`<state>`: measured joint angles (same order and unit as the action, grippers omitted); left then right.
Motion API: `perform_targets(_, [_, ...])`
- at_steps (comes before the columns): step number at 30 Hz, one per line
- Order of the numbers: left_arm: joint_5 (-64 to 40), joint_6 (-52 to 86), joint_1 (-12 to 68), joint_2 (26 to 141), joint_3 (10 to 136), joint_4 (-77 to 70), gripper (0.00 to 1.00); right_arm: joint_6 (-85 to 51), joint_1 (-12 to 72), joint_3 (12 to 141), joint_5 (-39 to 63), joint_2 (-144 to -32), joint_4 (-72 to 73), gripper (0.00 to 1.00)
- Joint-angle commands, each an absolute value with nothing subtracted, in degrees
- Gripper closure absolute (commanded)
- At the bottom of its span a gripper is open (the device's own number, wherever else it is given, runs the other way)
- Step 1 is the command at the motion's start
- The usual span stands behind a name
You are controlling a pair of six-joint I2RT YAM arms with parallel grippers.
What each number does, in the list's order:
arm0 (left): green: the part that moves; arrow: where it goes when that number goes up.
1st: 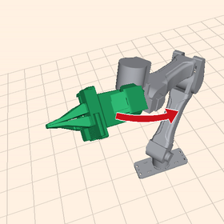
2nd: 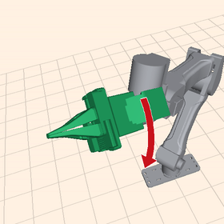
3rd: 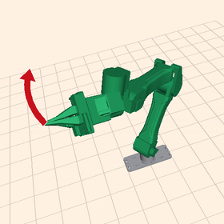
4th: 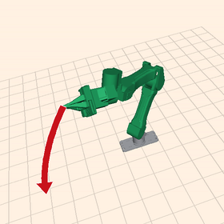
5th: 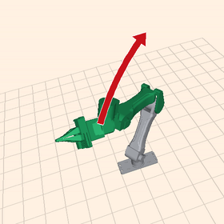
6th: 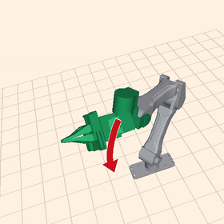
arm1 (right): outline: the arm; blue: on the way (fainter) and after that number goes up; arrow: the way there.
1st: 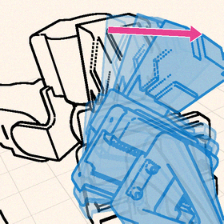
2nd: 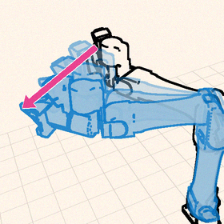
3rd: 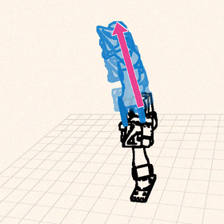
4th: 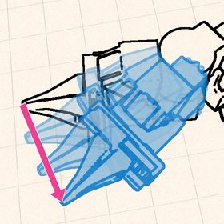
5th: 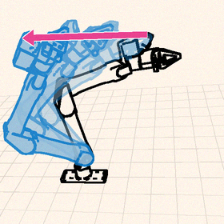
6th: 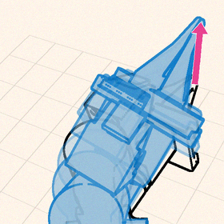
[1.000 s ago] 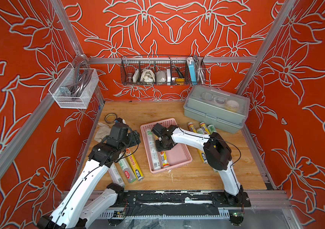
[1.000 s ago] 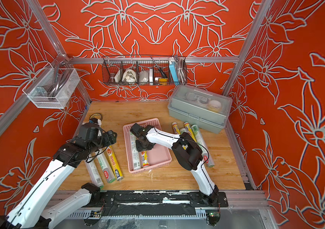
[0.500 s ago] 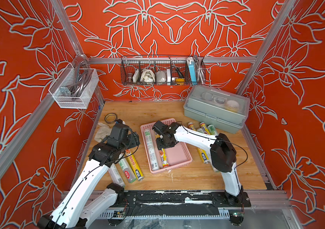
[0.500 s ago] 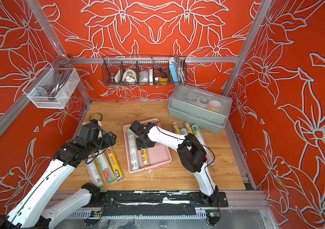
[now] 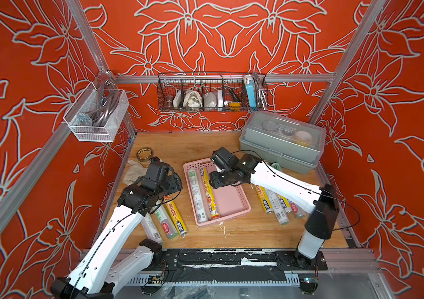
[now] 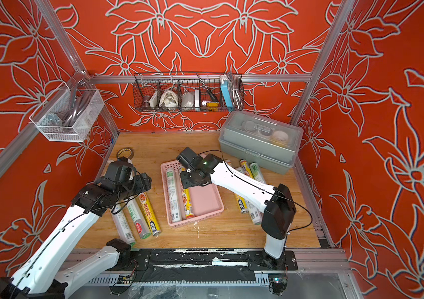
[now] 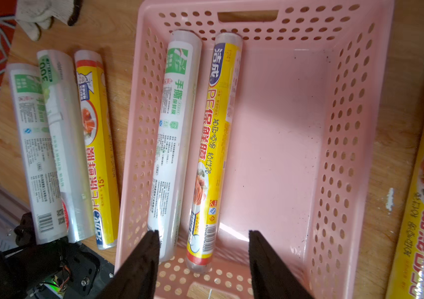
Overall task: Put the plastic wrap into the basket
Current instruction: Place the plastic wrap in the basket, then pick up the plastic wrap from the center of the board.
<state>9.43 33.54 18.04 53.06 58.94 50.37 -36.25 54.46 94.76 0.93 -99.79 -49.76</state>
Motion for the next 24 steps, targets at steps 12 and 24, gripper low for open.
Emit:
perform_targets(12, [9.05,36.71,17.40,56.25,54.49,52.43,0.20,-30.86,53.93,85.67,-3.13,-88.57,-52.02,0.44])
perform_targets(24, [7.47,40.20,15.14,65.48,49.58,50.53,0.22,-28.30,49.31,78.17,-2.07,-81.69,-51.97,0.43])
